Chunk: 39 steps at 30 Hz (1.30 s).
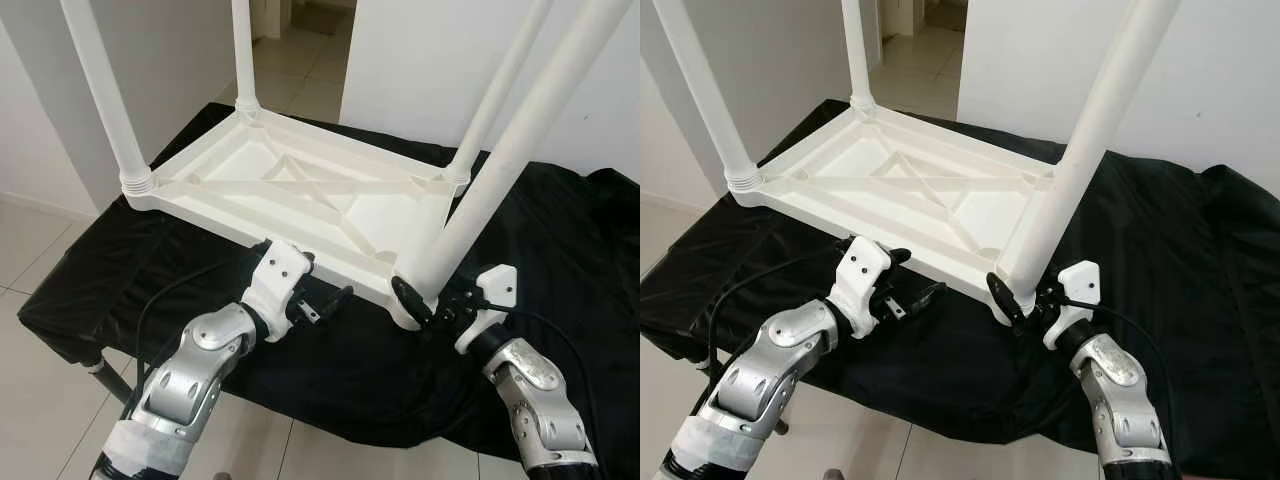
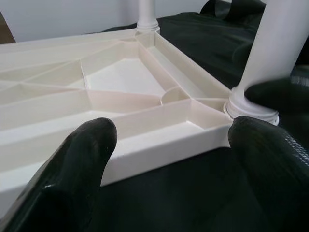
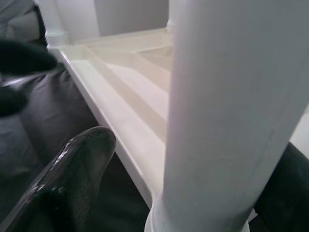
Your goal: Building children table
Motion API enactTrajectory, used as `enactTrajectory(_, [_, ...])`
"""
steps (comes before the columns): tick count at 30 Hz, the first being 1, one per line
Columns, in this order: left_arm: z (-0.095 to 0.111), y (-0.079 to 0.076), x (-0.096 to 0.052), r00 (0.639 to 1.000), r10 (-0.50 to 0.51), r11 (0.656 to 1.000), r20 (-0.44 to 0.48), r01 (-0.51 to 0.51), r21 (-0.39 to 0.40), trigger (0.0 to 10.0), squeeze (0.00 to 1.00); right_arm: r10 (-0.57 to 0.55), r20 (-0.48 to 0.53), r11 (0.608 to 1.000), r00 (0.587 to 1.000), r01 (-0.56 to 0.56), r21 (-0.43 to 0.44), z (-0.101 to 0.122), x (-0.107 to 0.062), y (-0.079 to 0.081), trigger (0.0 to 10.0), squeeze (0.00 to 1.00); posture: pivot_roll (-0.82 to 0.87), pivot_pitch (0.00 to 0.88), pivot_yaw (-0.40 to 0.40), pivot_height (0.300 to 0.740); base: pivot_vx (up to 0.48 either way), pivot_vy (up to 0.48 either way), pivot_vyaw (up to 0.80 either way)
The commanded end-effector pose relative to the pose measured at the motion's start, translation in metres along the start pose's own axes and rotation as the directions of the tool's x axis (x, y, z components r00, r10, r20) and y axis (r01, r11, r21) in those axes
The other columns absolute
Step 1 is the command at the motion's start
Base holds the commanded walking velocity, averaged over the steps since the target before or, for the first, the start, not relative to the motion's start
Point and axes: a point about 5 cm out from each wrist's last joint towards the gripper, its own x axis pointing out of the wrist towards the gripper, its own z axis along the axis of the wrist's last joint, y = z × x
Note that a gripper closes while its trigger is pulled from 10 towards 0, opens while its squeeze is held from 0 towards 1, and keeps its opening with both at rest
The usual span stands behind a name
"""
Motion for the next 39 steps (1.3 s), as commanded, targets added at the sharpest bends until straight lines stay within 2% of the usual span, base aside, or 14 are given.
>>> enactTrajectory(1, [0.000, -0.005, 0.002, 0.994, -0.113, 0.994, 0.002, 0.113, -0.001, 10.0, 0.00, 0.039, -0.024, 0.999, 0.999, -0.039, 0.019, -0.005, -0.001, -0.002, 10.0, 0.00, -0.03, 0.000, -0.045, 0.740, 0.000, 0.000, 0.00])
enactTrajectory(5, [0.002, -0.009, 0.005, 0.987, -0.160, 0.987, 0.004, 0.160, 0.028, 10.0, 0.00, 0.082, -0.042, 0.997, 0.996, -0.082, 0.013, -0.007, 0.006, -0.008, 10.0, 0.00, -0.02, 0.000, -0.053, 0.740, 0.000, 0.000, 0.00])
enactTrajectory(7, [0.001, -0.011, 0.007, 0.985, -0.175, 0.984, -0.003, 0.175, 0.040, 10.0, 0.00, 0.098, -0.050, 0.995, 0.994, -0.098, 0.011, -0.008, 0.010, -0.011, 9.4, 0.00, -0.02, 0.000, -0.052, 0.740, 0.000, 0.000, 0.00])
enactTrajectory(8, [-0.001, -0.014, 0.008, 0.982, -0.186, 0.981, -0.017, 0.187, 0.055, 10.0, 0.00, 0.114, -0.063, 0.993, 0.991, -0.114, 0.011, -0.010, 0.014, -0.014, 4.4, 0.00, -0.01, 0.000, -0.046, 0.740, 0.000, 0.000, 0.00])
enactTrajectory(9, [-0.003, -0.015, 0.008, 0.981, -0.192, 0.979, -0.026, 0.193, 0.058, 10.0, 0.00, 0.113, -0.069, 0.994, 0.991, -0.112, 0.009, -0.011, 0.016, -0.016, 2.4, 0.00, -0.01, 0.000, -0.046, 0.740, 0.000, 0.000, 0.00])
enactTrajectory(10, [-0.003, -0.015, 0.008, 0.981, -0.192, 0.979, -0.026, 0.193, 0.058, 10.0, 0.00, 0.113, -0.069, 0.994, 0.991, -0.112, 0.009, -0.011, 0.016, -0.016, 2.4, 0.00, -0.01, 0.000, -0.046, 0.740, 0.000, 0.000, 0.00])
enactTrajectory(11, [-0.004, -0.016, 0.008, 0.979, -0.199, 0.977, -0.035, 0.201, 0.066, 10.0, 0.00, 0.108, -0.073, 0.994, 0.991, -0.108, 0.008, -0.011, 0.017, -0.017, 0.0, 0.00, -0.01, 0.000, -0.050, 0.740, 0.000, 0.000, 0.00])
enactTrajectory(25, [-0.003, -0.005, 0.015, 0.984, -0.172, 0.980, -0.037, 0.175, 0.098, 10.0, 0.00, 0.066, -0.068, 0.998, 0.996, -0.066, 0.010, -0.019, 0.014, -0.012, 0.0, 0.00, -0.06, 0.000, -0.040, 0.740, 0.000, 0.000, 0.00])
enactTrajectory(26, [-0.003, -0.006, 0.019, 0.985, -0.170, 0.980, -0.032, 0.172, 0.100, 10.0, 0.00, 0.049, -0.059, 0.999, 0.997, -0.048, 0.018, -0.018, 0.013, -0.009, 10.0, 0.00, -0.07, 0.000, -0.032, 0.740, 0.000, 0.000, 0.00])
enactTrajectory(28, [-0.001, -0.010, 0.026, 0.985, -0.173, 0.980, -0.014, 0.174, 0.100, 10.0, 0.00, 0.006, -0.032, 0.999, 0.999, -0.005, 0.047, -0.016, 0.010, 0.005, 10.0, 0.00, -0.12, 0.000, -0.004, 0.740, 0.000, 0.000, 0.00])
enactTrajectory(31, [-0.001, -0.011, 0.028, 0.985, -0.173, 0.980, -0.010, 0.173, 0.095, 10.0, 0.00, -0.011, -0.024, 0.999, 1.000, 0.012, 0.045, -0.015, 0.008, 0.010, 10.0, 0.00, -0.12, 0.000, -0.004, 0.740, 0.000, 0.000, 0.00])
enactTrajectory(34, [-0.003, -0.013, 0.032, 0.984, -0.180, 0.979, -0.009, 0.180, 0.091, 10.0, 0.00, -0.154, 0.003, 0.987, 0.988, 0.154, 0.055, -0.015, 0.006, 0.016, 10.0, 0.00, -0.14, 0.000, 0.014, 0.740, 0.000, 0.000, 0.00])
enactTrajectory(36, [-0.003, -0.013, 0.032, 0.983, -0.181, 0.979, -0.009, 0.181, 0.091, 10.0, 0.00, -0.168, 0.004, 0.984, 0.986, 0.167, 0.053, -0.015, 0.006, 0.016, 10.0, 0.00, -0.14, 0.000, 0.014, 0.740, 0.000, 0.000, 0.00])
enactTrajectory(39, [0.000, -0.012, 0.033, 0.984, -0.177, 0.981, 0.002, 0.177, 0.078, 10.0, 0.00, -0.300, 0.016, 0.951, 0.954, 0.298, 0.089, -0.014, 0.004, 0.017, 10.0, 0.00, -0.14, 0.000, 0.017, 0.740, 0.000, 0.000, 0.00])
